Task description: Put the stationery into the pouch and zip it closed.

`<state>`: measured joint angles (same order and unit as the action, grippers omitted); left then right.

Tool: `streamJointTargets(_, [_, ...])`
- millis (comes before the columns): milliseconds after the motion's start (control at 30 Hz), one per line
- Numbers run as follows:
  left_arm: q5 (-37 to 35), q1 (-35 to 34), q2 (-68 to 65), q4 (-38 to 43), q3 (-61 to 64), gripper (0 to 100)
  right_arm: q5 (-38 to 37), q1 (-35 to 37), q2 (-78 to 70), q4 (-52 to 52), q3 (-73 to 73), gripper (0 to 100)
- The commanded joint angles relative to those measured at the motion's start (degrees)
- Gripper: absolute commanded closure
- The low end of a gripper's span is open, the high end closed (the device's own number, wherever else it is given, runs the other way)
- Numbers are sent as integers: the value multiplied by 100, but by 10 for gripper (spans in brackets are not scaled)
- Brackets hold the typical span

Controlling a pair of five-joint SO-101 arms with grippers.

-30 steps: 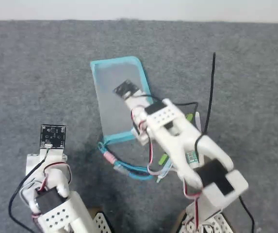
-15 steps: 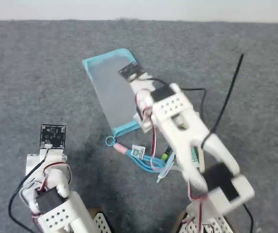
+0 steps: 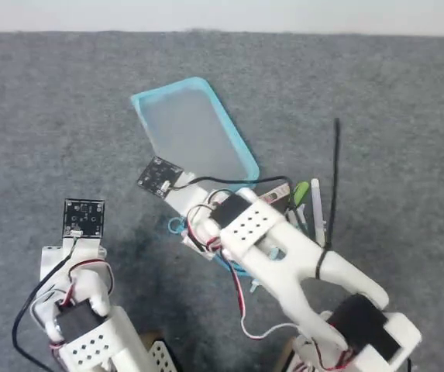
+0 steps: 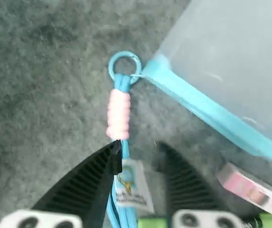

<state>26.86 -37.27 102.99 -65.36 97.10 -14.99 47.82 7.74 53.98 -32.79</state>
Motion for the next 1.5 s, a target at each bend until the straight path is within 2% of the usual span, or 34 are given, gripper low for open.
streamJointTargets(0, [44, -9, 0, 193, -48, 930, -79, 215, -119, -356, 35, 753])
streamJointTargets(233, [44, -9, 0, 193, -48, 930, -53, 312, -470, -857, 53, 775])
streamJointTargets(700, [44, 0, 0, 193, -48, 930, -35, 303, -1754, -796, 826, 775])
streamJointTargets(767, [44, 0, 0, 193, -48, 930, -35, 312, -1763, -796, 826, 809])
streamJointTargets(900, [44, 0, 0, 193, -48, 930, -35, 277, -1763, -787, 826, 990])
streamJointTargets(1033, [53, 0, 35, 246, -48, 930, -70, 127, -1727, -479, 862, 997])
streamJointTargets(1133, [70, 0, 35, 273, -48, 929, -35, -242, -1349, -75, 993, 993])
streamJointTargets(1267, [62, 18, 18, 387, -57, 927, -26, -541, -40, 426, 835, 993])
streamJointTargets(1467, [79, 677, -9, 44, -453, 857, -88, -576, 2264, 848, 18, 993])
